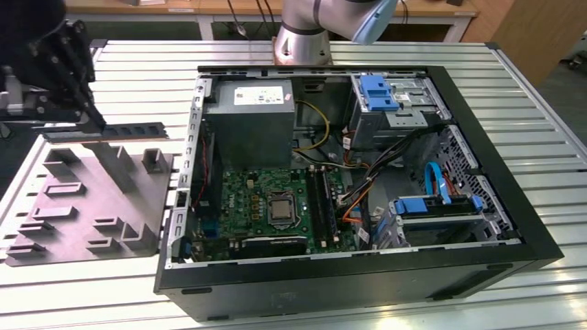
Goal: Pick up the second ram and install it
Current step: 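Pick up the second ram and move it above second insertion slot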
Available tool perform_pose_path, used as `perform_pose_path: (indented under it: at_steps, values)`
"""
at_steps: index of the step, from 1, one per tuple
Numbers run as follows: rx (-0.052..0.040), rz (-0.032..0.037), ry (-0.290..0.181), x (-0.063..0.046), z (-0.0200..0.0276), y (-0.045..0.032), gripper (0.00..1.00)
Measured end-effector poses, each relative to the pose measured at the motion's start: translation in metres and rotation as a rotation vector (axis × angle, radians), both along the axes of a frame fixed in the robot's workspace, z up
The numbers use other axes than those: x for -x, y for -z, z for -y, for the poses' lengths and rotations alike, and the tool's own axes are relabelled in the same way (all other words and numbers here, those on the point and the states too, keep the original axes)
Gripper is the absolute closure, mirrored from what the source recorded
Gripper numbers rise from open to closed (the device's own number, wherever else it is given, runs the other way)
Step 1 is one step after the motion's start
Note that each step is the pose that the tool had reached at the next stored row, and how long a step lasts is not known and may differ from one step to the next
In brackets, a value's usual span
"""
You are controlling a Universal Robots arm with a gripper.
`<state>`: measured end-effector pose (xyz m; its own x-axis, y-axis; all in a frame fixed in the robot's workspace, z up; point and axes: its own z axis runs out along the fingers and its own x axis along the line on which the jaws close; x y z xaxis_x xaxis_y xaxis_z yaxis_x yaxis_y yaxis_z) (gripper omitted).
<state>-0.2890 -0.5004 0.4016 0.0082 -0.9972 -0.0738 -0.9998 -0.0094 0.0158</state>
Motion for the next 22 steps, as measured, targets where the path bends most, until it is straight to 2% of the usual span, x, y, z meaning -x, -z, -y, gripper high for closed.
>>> perform_pose_path:
  at_steps: [22]
  values:
    - [-0.0007, -0.0032, 0.0, -0.1, 0.0, 0.0005, 0.89]
